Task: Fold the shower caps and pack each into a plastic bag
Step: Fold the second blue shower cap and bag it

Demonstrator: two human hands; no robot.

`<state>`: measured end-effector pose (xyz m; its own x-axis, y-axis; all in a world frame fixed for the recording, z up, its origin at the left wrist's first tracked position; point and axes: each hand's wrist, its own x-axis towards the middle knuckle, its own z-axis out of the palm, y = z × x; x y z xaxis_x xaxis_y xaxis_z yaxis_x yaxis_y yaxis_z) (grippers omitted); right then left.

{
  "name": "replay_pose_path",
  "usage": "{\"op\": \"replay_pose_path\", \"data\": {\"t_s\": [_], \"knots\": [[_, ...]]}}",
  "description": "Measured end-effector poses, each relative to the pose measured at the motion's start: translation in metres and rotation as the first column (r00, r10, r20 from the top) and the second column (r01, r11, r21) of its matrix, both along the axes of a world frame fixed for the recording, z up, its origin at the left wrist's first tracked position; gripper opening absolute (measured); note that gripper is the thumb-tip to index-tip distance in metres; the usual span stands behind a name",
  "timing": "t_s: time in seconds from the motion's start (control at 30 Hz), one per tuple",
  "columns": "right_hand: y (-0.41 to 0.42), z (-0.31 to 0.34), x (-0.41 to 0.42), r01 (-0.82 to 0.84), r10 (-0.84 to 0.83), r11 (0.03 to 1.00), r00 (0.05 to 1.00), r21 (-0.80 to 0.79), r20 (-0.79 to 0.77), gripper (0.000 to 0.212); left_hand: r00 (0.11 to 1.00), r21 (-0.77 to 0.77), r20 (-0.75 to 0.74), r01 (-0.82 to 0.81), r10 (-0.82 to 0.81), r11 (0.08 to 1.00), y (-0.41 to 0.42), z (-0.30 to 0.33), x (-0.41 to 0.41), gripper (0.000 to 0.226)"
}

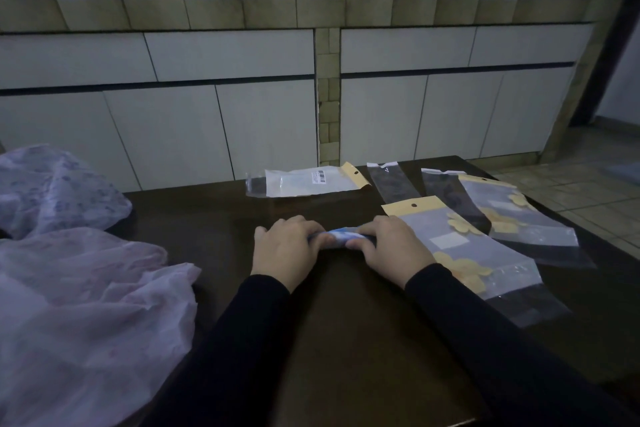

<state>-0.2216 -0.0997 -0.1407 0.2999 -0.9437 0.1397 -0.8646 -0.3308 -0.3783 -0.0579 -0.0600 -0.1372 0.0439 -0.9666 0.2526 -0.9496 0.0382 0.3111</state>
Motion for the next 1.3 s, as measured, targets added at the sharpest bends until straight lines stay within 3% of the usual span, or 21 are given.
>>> {"op": "replay_pose_path", "data": {"t_s": [0.2,0.4,0.53,0.67,0.73,0.83,0.97,1.03,1.17,1.3], "knots": [[-0.005,-0.003,0.000,0.041,-0.039,0.999,0.986,-0.013,0.162,0.017,0.995,0.003,-0.104,-0.012,0.012,1.000,-0.003,0.001,0.000,0.010],[-0.011,-0.007,0.007,0.165,-0.166,0.986,0.976,0.019,0.138,0.019,0.990,0.059,-0.137,-0.034,0.042,0.998,-0.009,0.002,0.002,0.013],[-0.013,-0.002,0.010,0.190,-0.190,0.982,0.982,-0.019,0.012,0.029,0.994,0.034,-0.086,-0.066,0.069,0.997,-0.016,-0.004,0.002,0.021],[-0.010,-0.002,0.010,0.102,-0.093,0.989,0.992,-0.111,0.080,0.029,0.998,-0.093,-0.010,-0.068,0.068,0.993,-0.017,-0.006,0.000,0.021],[-0.010,-0.001,0.011,0.042,-0.040,0.990,0.999,-0.136,0.019,0.027,1.000,-0.144,0.024,-0.005,0.009,0.990,-0.015,-0.006,-0.005,0.018],[-0.012,0.000,0.009,0.017,-0.024,0.995,0.997,-0.099,-0.074,0.034,0.997,-0.107,0.067,0.049,-0.042,0.993,-0.013,-0.007,-0.004,0.020],[-0.010,-0.001,0.001,-0.044,0.044,0.999,0.998,0.008,-0.038,0.055,0.997,0.011,-0.054,0.052,-0.051,0.999,-0.011,-0.005,0.006,0.031],[-0.010,0.002,0.002,-0.043,0.043,0.999,0.998,0.025,-0.036,0.049,0.999,0.068,-0.045,0.033,-0.030,0.997,-0.010,-0.003,0.005,0.041],[-0.015,0.008,0.004,-0.067,0.068,0.998,0.993,0.012,-0.094,0.033,0.999,0.012,0.015,0.033,-0.033,0.999,-0.009,-0.004,0.003,0.036],[-0.010,0.012,-0.002,-0.089,0.092,0.996,0.992,0.030,-0.084,0.036,0.997,0.000,0.052,0.051,-0.051,0.999,-0.009,-0.004,0.003,0.035]]}}
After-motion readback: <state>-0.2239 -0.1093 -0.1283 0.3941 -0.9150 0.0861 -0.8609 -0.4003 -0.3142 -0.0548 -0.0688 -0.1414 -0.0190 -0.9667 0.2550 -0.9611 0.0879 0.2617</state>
